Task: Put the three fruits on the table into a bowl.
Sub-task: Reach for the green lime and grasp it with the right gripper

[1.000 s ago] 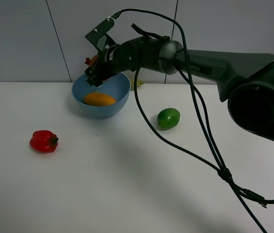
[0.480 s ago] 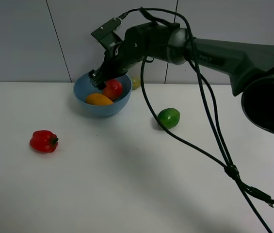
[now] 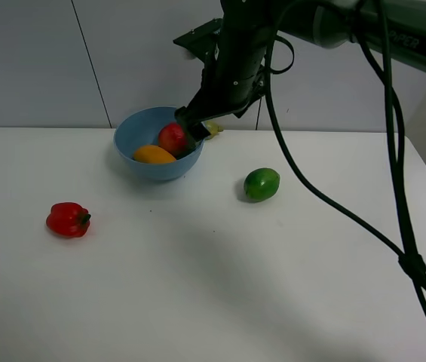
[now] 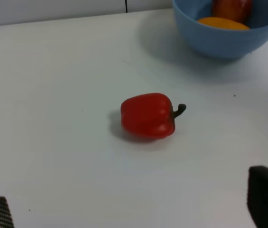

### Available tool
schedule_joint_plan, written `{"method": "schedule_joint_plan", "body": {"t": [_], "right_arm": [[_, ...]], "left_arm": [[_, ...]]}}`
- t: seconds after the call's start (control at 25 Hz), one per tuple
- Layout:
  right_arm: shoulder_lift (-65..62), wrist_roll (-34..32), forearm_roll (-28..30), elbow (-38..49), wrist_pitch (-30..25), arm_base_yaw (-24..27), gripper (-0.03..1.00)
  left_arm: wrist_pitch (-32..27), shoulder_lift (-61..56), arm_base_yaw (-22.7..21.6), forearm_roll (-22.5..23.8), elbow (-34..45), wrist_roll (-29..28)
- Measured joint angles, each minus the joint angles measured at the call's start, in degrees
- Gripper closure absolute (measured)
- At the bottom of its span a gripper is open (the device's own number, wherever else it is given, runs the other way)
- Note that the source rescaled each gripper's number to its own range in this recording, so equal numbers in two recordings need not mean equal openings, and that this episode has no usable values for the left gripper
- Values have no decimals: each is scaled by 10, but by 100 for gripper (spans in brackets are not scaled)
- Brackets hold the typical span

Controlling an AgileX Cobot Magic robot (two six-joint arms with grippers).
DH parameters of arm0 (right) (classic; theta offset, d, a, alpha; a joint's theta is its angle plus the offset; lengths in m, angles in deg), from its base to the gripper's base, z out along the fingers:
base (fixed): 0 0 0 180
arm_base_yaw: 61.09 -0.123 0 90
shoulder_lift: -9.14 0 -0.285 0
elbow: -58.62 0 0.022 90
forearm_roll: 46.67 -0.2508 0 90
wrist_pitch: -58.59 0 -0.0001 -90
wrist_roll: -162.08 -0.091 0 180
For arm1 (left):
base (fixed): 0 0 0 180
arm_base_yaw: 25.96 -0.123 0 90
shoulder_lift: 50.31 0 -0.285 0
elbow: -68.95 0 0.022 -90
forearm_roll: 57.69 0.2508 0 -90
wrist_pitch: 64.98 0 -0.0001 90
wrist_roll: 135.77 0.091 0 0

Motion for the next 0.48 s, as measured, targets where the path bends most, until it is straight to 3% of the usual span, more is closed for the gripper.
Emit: {"method": "schedule_joint_plan", "body": {"t": [0.24,0.48], "right_arm": [[-16,-18,20,21,-6,4,-3],[-35,-91,18,88,-9,35,-3]], "left_arm": [[0,0,0,0,0,0],[0,0,0,0,0,0]]}}
